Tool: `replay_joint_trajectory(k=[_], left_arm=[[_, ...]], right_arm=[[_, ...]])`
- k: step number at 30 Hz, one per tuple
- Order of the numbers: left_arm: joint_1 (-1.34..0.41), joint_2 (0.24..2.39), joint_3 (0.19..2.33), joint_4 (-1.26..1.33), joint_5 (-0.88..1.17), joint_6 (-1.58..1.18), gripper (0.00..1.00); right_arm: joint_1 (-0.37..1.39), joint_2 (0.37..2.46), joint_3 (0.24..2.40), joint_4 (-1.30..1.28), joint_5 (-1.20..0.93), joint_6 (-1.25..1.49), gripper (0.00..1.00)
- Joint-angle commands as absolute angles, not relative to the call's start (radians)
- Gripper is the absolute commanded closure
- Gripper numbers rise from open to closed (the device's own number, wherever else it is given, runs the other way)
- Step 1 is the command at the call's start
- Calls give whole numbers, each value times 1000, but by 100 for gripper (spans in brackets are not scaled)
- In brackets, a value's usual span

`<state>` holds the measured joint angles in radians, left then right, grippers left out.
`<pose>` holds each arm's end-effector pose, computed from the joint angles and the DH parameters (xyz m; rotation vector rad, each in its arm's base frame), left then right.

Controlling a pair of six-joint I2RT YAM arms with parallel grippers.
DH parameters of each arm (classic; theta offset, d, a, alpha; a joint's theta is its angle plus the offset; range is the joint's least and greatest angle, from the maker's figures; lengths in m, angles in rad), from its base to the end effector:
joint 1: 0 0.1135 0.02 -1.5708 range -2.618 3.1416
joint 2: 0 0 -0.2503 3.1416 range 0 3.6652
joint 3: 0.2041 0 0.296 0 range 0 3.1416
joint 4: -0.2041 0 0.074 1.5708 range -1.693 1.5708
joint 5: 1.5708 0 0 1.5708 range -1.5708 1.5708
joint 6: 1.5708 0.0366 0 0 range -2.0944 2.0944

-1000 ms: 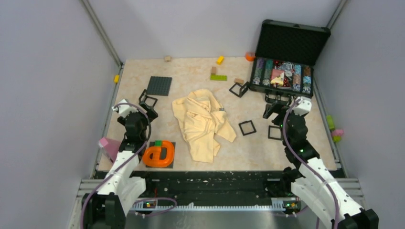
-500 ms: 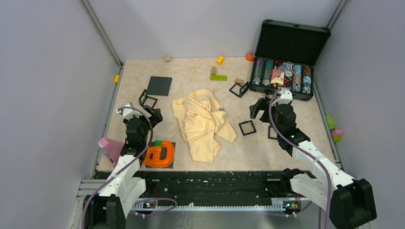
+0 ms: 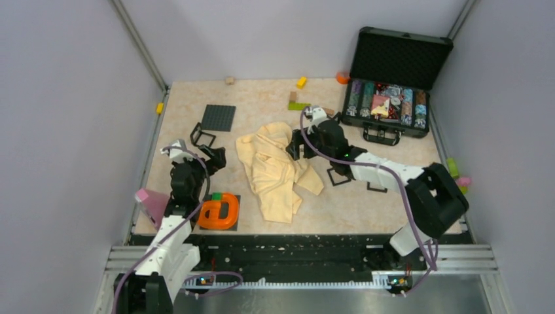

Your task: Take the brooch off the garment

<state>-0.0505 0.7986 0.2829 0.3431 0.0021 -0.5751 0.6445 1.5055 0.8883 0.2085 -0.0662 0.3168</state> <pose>0.2358 -0.0120 0.1831 -0.4563 1.7057 -0.4586 0.2993 0.2279 0.2005 -0.3772 2.0093 0.6806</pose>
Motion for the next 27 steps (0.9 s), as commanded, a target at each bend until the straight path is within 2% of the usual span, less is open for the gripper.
replay_joint_trajectory(k=[1,5,9,11,13,15,16,20,23,27], left_arm=[[-48,761,247,409,-34,-611,2],[-48,785,259,409,-11,-612,2],[-48,825,274,413,47,-613,3],[-48,850,283,415,63,-616,3],[-48,882,298,420,94,-612,3],[-48,915,316,416,120,-609,4],[-48,931,325,414,126,-612,4],[-48,993,368,376,145,-627,5],[-48,1008,419,303,128,-635,6],[-46,992,476,185,62,-633,6]], right_arm=[[709,1628,1016,190,-11,271,26],[745,1713,1090,139,-3,244,40],[775,1766,1115,114,22,227,41],[787,1791,1127,106,15,217,46],[795,1814,1154,81,5,209,66],[796,1832,1192,44,4,202,95],[797,1831,1214,23,4,195,100],[797,1776,1311,-71,33,136,100],[811,1727,1425,-189,-53,59,100],[959,1624,1448,-298,-57,-38,100]])
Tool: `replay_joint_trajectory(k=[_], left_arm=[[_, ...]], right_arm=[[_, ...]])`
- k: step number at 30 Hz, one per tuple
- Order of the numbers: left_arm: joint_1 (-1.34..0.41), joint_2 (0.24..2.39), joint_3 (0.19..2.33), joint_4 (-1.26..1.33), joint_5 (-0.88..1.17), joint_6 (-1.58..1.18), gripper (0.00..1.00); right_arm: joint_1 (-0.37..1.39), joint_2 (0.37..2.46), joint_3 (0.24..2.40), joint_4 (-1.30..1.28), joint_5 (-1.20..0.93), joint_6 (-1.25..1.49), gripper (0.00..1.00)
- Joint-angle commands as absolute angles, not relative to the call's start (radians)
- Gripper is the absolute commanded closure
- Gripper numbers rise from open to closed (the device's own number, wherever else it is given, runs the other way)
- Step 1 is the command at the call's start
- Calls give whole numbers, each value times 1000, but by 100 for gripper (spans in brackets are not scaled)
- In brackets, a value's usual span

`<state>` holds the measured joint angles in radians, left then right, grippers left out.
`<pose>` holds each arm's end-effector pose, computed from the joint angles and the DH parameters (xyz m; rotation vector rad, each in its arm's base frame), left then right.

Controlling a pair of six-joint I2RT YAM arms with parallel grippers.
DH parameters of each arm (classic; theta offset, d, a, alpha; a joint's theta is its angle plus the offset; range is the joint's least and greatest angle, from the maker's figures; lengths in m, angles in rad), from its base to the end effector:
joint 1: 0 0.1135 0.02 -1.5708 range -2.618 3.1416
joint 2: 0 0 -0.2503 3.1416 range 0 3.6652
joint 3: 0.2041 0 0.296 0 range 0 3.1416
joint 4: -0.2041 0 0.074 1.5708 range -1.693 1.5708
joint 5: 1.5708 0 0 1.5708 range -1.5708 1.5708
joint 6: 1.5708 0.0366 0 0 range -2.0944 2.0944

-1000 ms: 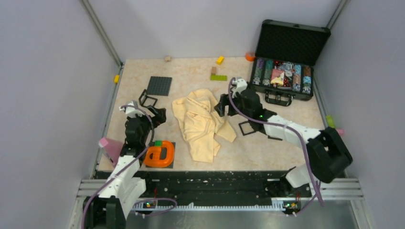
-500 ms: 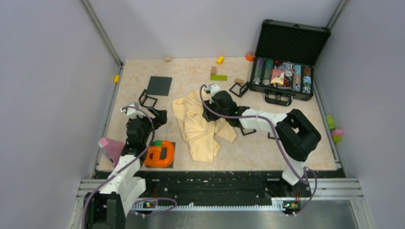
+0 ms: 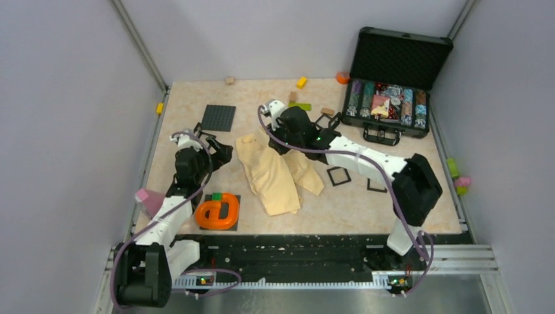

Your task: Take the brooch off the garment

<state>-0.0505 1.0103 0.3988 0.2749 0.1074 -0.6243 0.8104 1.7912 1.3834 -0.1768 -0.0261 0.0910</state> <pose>0.2624 -0.0172 0.1718 -0.4789 1.8850 -0.5551 0.3142 0.3317 0.2368 -0.7912 2.0600 0.5424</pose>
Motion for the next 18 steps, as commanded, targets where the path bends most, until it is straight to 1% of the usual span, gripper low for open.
replay_joint_trajectory(k=[1,4,8,9,10,11,14,16,18], left_arm=[[-47,988,484,167,51,-633,6],[-47,984,490,160,63,-635,6],[-48,1032,497,178,119,-626,6],[-51,1053,502,187,148,-622,6],[-57,1075,511,195,174,-616,5],[-71,1097,526,190,188,-610,6],[-131,1142,588,142,187,-559,6],[-180,1158,620,114,171,-523,7],[-238,1160,641,92,137,-480,8]], right_arm=[[1007,1598,1420,-312,-58,-44,100],[1114,1537,1306,-294,-161,9,100],[1164,1512,1129,-144,-341,154,100],[1165,1520,1108,-137,-357,169,91],[1164,1527,1104,-153,-351,176,75],[1164,1528,1107,-183,-323,179,65],[1139,1464,1109,-230,-211,196,36],[1081,1388,1097,-231,-207,215,28],[1003,1320,1081,-243,-203,230,27]])
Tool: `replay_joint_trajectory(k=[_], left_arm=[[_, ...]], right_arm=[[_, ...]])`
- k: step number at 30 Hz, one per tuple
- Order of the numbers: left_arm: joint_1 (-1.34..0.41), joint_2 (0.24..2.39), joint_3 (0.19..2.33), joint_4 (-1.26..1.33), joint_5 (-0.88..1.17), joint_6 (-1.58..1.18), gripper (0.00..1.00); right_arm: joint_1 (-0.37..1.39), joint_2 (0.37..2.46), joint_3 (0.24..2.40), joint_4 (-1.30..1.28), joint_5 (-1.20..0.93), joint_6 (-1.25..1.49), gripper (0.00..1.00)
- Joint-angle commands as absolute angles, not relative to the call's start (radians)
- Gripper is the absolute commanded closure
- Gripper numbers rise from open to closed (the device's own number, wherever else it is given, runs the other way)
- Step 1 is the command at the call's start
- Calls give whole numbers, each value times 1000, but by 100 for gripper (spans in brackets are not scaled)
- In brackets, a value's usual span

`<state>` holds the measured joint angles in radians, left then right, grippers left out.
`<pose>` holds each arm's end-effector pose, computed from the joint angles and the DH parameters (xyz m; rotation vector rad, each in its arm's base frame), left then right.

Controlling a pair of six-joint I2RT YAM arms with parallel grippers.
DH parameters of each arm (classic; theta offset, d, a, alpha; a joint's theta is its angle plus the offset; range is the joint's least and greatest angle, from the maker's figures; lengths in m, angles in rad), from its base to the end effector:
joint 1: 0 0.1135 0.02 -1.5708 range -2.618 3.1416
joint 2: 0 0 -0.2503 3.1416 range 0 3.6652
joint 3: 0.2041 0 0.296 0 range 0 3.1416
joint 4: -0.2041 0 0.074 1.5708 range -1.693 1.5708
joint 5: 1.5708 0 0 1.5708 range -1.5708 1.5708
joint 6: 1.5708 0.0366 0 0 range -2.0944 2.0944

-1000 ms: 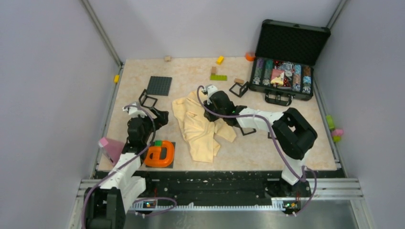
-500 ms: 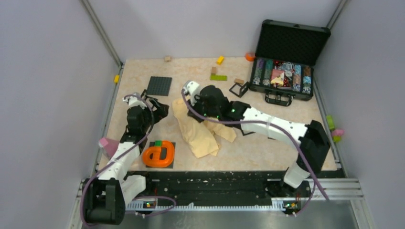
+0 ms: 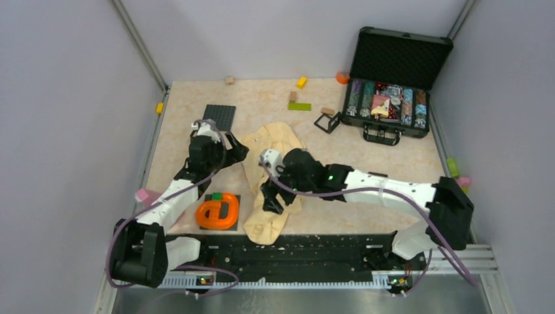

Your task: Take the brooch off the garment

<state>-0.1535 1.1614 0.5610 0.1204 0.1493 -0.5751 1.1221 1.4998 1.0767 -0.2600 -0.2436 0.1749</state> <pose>0.2869 -0.0499 0.1780 -0.3459 2.0714 -0.6002 0.1552 0.3427 0.2297 -1.2248 2.0821 0.9278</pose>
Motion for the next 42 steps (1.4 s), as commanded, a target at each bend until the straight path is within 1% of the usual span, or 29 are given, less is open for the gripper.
replay_joint_trajectory(k=[1,3,6,9,11,13,15,17,21,23,25,27,31,34,36,39,41,42], left_arm=[[-268,1159,649,76,107,-460,8],[-324,1160,661,38,50,-422,8],[-412,1170,676,-12,17,-371,10],[-581,1198,684,-41,-101,-326,11],[-669,1246,714,-50,-202,-307,11],[-721,1320,768,-70,-250,-291,11],[-759,1397,835,-98,-290,-260,13],[-795,1464,896,-107,-320,-220,18],[-832,1572,1006,-155,-355,-174,31],[-849,1606,1047,-168,-378,-158,32],[-861,1617,1067,-170,-395,-145,33],[-869,1614,1080,-173,-392,-132,37],[-873,1603,1078,-172,-346,-112,37],[-873,1603,1062,-163,-266,-102,35],[-873,1609,1053,-153,-205,-94,35],[-873,1639,1075,-177,-181,-96,34],[-873,1676,1100,-205,-199,-103,38],[-873,1695,1115,-222,-215,-107,42]], right_arm=[[959,1291,1071,-255,-193,234,27],[869,1250,1039,-273,-152,244,27],[713,1240,988,-279,-139,279,27],[615,1237,914,-238,-105,348,27],[573,1218,856,-183,-98,390,28],[554,1200,809,-132,-98,420,29],[551,1197,784,-108,-87,426,29],[549,1215,775,-110,-59,432,30],[549,1269,737,-75,-67,440,38],[549,1305,716,-47,-86,429,40],[550,1356,713,-33,-119,416,44],[553,1405,718,-30,-133,409,46],[557,1469,720,-22,-96,400,47],[558,1491,715,-14,-83,390,48],[558,1504,714,-9,-98,386,52],[559,1524,702,18,-147,387,58],[558,1528,694,31,-165,391,68],[558,1531,693,32,-168,390,69]])
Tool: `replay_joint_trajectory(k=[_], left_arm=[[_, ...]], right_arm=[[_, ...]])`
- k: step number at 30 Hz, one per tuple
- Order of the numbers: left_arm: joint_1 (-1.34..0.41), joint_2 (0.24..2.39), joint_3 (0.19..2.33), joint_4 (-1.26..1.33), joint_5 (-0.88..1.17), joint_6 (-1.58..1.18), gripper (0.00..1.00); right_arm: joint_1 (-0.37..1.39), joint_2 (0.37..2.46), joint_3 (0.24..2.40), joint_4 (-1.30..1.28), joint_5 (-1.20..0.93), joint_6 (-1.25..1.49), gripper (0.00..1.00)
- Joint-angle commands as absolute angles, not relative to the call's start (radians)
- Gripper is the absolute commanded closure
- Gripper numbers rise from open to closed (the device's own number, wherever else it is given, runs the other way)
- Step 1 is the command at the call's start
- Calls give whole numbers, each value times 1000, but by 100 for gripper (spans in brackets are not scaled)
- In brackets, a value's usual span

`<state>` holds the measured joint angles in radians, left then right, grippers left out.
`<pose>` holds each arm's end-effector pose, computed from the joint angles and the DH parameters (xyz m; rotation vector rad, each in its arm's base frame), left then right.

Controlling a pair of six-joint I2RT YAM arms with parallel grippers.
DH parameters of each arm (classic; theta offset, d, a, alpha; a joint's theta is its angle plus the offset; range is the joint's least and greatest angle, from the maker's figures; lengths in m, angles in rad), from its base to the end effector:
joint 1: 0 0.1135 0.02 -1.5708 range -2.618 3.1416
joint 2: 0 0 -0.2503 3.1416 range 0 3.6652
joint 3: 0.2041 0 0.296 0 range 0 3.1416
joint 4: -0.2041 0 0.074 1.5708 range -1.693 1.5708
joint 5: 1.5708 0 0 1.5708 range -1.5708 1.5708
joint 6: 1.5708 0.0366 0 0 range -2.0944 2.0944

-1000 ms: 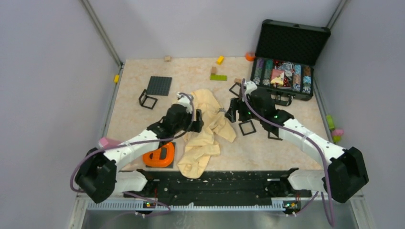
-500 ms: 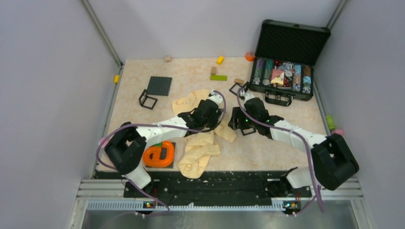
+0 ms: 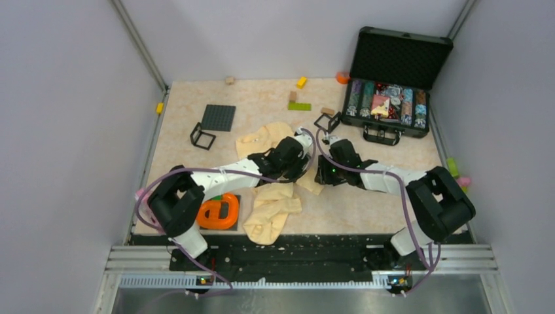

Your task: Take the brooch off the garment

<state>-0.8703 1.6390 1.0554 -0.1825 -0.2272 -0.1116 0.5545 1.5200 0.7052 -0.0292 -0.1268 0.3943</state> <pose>0.2584 -0.2936 0.1775 0.7549 2.1978 -0.2322 0.2722 0.1740 0.1113 -0.2592 2.4776 0.5733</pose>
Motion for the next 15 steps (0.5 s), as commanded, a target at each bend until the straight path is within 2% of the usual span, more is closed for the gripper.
replay_joint_trajectory(k=[1,2,3,4,6,8,11,15], left_arm=[[-872,1714,1130,-240,-231,-112,49],[-871,1732,1147,-262,-253,-119,61],[-871,1746,1164,-282,-280,-132,83],[-868,1752,1176,-304,-321,-153,100],[-845,1692,1143,-294,-392,-201,100],[-776,1545,1042,-184,-306,-241,100],[-582,1297,882,-92,-94,-354,100],[-442,1048,723,-52,-103,-406,100]], right_arm=[[560,1532,694,31,-169,388,75],[558,1531,698,24,-166,385,88],[559,1527,704,10,-158,385,100],[558,1515,710,3,-146,386,100],[558,1480,716,-32,-99,390,100],[552,1433,716,-52,-58,398,100],[541,1379,717,-88,-8,410,100],[530,1312,732,-110,26,421,100]])
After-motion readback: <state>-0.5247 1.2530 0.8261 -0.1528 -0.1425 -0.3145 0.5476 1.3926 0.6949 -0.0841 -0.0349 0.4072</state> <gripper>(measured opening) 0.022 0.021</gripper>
